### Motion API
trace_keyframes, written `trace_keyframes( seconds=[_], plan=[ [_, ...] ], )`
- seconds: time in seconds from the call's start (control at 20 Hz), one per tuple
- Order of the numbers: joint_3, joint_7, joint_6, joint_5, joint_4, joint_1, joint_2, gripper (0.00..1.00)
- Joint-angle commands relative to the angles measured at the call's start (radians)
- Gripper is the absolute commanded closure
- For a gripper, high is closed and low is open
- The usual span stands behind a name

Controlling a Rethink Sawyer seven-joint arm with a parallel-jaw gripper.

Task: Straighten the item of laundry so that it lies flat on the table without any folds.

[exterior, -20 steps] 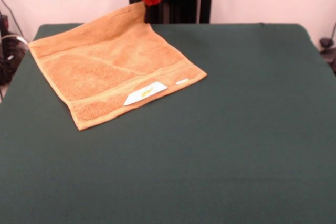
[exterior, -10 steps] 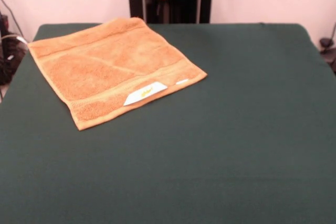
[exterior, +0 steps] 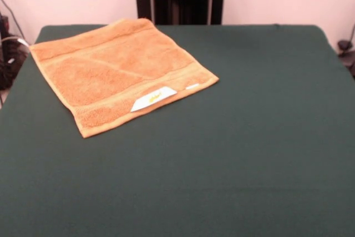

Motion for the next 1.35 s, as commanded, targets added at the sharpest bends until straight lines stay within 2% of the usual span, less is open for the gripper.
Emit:
trace_keyframes(
  seconds=[0.05,0.2,0.4,0.6,1.1,1.35],
  plan=[
    [0.051,0.107,-0.056,0.012,-0.191,-0.058,-0.11,0.0],
    [0.094,0.107,-0.172,-0.003,-0.21,-0.07,-0.112,0.0],
    [0.131,0.125,-0.32,-0.022,-0.264,-0.075,-0.071,0.0],
    [0.129,0.122,-0.407,-0.03,-0.32,-0.063,-0.023,0.0],
    [0.1,0.111,-0.453,-0.033,-0.336,-0.057,0.007,0.0],
    [0.115,0.1,-0.474,-0.054,-0.348,-0.08,0.017,0.0]
  ],
)
